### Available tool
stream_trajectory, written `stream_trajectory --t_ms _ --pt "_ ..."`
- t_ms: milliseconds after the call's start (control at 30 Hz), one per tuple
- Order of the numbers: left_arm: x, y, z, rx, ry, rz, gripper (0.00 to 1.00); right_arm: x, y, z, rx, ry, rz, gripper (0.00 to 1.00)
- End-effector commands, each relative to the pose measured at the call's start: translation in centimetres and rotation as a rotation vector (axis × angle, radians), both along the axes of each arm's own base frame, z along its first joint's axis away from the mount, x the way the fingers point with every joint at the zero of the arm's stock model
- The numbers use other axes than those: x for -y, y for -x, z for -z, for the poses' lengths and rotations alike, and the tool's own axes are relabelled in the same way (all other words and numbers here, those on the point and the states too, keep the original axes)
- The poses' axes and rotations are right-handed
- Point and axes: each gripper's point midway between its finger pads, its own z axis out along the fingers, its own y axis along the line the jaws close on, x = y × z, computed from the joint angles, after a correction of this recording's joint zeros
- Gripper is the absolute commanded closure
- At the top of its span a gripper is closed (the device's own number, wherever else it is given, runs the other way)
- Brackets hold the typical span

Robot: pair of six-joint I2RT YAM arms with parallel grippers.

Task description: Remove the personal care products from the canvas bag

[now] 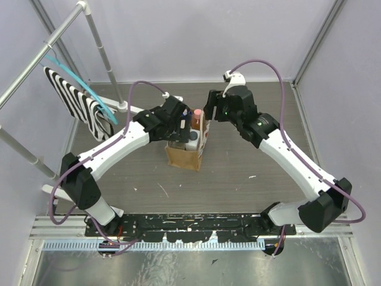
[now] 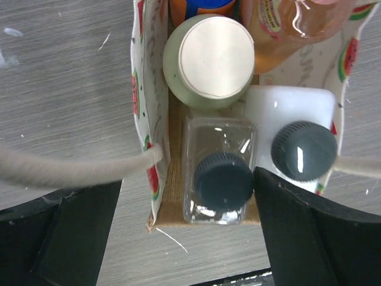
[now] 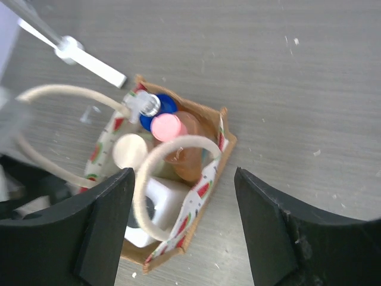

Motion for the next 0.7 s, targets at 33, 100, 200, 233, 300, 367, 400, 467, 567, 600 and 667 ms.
stream_trajectory --t_ms 33,100,200,233,300,367,400,467,567,600,667 --pt "1.0 -0.8 2.2 -0.016 0.012 -0.029 0.01 -2.5 -0.3 -6.2 0.191 -0.117 -0.137 0.29" --pt "1.1 -0.8 2.8 -0.024 0.013 -0.03 0.01 -4.0 -0.7 -6.4 0.19 -0.141 -0.19 0.32" --pt "1.2 -0.5 3.5 -0.038 0.021 -0.024 0.08 -6.3 -1.8 -5.7 0.165 -0.162 -0.262 0.35" --pt "1.3 -0.4 3.7 -0.043 0.025 -0.021 0.15 -7.1 -2.2 -5.4 0.154 -0.171 -0.281 0.36" --pt "1.3 -0.2 3.8 -0.048 0.033 -0.021 0.32 -8.1 -3.2 -4.1 0.108 -0.176 -0.285 0.4" --pt "1.2 -0.1 3.7 -0.044 0.042 -0.024 0.47 -8.9 -4.1 -2.7 0.053 -0.17 -0.283 0.44" --pt "1.2 -0.1 3.5 -0.04 0.044 -0.025 0.57 -9.3 -4.3 -1.6 0.015 -0.163 -0.286 0.44" --pt "1.1 0.0 3.2 -0.032 0.049 -0.027 0.79 -9.3 -4.9 1.0 -0.061 -0.133 -0.252 0.46" --pt "0.9 0.0 2.2 -0.016 0.058 -0.029 1.0 -7.9 -4.5 3.5 -0.134 -0.073 -0.18 0.46" --pt "0.9 0.0 1.8 -0.01 0.065 -0.028 1.0 -7.5 -4.3 3.8 -0.129 -0.053 -0.16 0.45" --pt "1.0 0.0 1.0 0.002 0.078 -0.023 1.0 -6.8 -3.7 3.9 -0.117 -0.035 -0.139 0.44"
